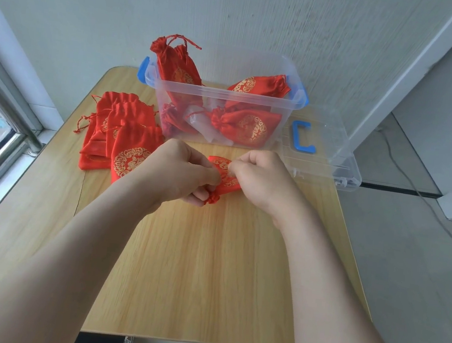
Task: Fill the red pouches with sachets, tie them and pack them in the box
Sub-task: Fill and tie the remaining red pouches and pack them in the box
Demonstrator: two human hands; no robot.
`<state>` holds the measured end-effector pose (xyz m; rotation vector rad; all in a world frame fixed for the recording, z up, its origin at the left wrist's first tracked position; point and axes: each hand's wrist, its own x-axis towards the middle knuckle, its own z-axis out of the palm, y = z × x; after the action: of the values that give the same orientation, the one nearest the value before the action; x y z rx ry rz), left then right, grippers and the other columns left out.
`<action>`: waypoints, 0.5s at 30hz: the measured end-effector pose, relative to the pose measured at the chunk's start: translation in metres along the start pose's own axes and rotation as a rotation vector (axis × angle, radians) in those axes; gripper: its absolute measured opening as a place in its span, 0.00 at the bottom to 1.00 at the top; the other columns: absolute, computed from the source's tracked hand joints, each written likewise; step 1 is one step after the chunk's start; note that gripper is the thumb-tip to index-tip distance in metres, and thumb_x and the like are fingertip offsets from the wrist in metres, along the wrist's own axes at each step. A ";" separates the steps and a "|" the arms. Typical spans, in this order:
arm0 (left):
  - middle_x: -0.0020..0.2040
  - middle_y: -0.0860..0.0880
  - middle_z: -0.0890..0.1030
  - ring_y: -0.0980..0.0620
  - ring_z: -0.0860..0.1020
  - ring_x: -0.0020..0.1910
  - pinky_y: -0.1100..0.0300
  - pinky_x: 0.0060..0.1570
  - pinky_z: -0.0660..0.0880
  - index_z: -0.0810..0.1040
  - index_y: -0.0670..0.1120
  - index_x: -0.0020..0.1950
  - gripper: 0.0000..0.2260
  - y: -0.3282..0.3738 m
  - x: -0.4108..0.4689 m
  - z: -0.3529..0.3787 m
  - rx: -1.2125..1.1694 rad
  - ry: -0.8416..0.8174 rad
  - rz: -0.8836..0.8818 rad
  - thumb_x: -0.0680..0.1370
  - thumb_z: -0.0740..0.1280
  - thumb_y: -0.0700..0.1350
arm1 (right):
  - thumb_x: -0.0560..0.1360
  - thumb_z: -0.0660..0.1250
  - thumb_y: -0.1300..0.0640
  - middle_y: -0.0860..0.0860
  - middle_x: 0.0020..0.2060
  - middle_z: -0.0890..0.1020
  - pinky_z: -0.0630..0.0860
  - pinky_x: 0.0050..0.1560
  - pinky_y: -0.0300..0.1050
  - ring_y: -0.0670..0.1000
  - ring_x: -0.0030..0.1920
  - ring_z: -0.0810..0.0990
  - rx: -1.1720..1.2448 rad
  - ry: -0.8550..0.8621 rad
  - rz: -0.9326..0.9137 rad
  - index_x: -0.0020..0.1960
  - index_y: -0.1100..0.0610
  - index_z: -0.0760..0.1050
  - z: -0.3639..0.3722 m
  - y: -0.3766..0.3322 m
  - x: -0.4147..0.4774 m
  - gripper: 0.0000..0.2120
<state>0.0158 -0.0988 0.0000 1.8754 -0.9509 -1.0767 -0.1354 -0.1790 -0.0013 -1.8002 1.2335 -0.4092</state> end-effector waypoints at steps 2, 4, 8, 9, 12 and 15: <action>0.36 0.40 0.86 0.48 0.85 0.33 0.58 0.38 0.86 0.86 0.36 0.43 0.05 -0.001 -0.001 0.000 0.052 -0.011 -0.003 0.76 0.73 0.37 | 0.80 0.66 0.55 0.45 0.42 0.85 0.75 0.44 0.44 0.47 0.46 0.82 0.002 0.027 -0.038 0.48 0.55 0.83 -0.001 -0.001 0.000 0.08; 0.35 0.41 0.86 0.49 0.86 0.33 0.59 0.37 0.85 0.86 0.36 0.43 0.05 -0.002 -0.002 0.001 0.094 -0.028 0.007 0.76 0.73 0.36 | 0.79 0.66 0.58 0.43 0.36 0.84 0.76 0.44 0.43 0.45 0.42 0.82 0.047 0.009 -0.083 0.48 0.52 0.83 -0.002 -0.002 0.000 0.07; 0.36 0.43 0.87 0.52 0.86 0.33 0.61 0.37 0.84 0.87 0.36 0.44 0.04 -0.003 -0.004 0.001 0.179 -0.096 0.055 0.77 0.73 0.36 | 0.79 0.66 0.63 0.43 0.26 0.80 0.72 0.36 0.39 0.42 0.30 0.78 0.105 -0.056 -0.137 0.48 0.54 0.82 -0.002 -0.003 0.000 0.08; 0.36 0.43 0.87 0.52 0.86 0.34 0.61 0.39 0.85 0.87 0.37 0.44 0.04 -0.004 -0.004 0.001 0.203 -0.116 0.076 0.77 0.73 0.36 | 0.79 0.66 0.63 0.44 0.27 0.81 0.72 0.35 0.39 0.41 0.30 0.77 0.102 -0.048 -0.146 0.49 0.54 0.82 -0.002 -0.003 0.000 0.08; 0.37 0.45 0.88 0.51 0.87 0.37 0.57 0.43 0.86 0.88 0.40 0.45 0.04 -0.006 -0.005 0.002 0.266 -0.176 0.126 0.78 0.74 0.38 | 0.80 0.67 0.61 0.45 0.28 0.82 0.73 0.36 0.40 0.41 0.29 0.77 0.101 -0.009 -0.159 0.49 0.52 0.82 -0.001 0.001 0.002 0.07; 0.37 0.47 0.88 0.51 0.88 0.38 0.56 0.44 0.86 0.88 0.42 0.45 0.04 -0.005 -0.006 0.004 0.309 -0.206 0.143 0.78 0.74 0.40 | 0.80 0.68 0.60 0.46 0.29 0.83 0.74 0.37 0.42 0.41 0.30 0.79 0.103 0.003 -0.155 0.50 0.50 0.82 -0.001 0.003 0.003 0.06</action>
<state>0.0107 -0.0927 -0.0038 1.9274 -1.4171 -1.0999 -0.1365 -0.1822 -0.0033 -1.8124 1.0592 -0.5541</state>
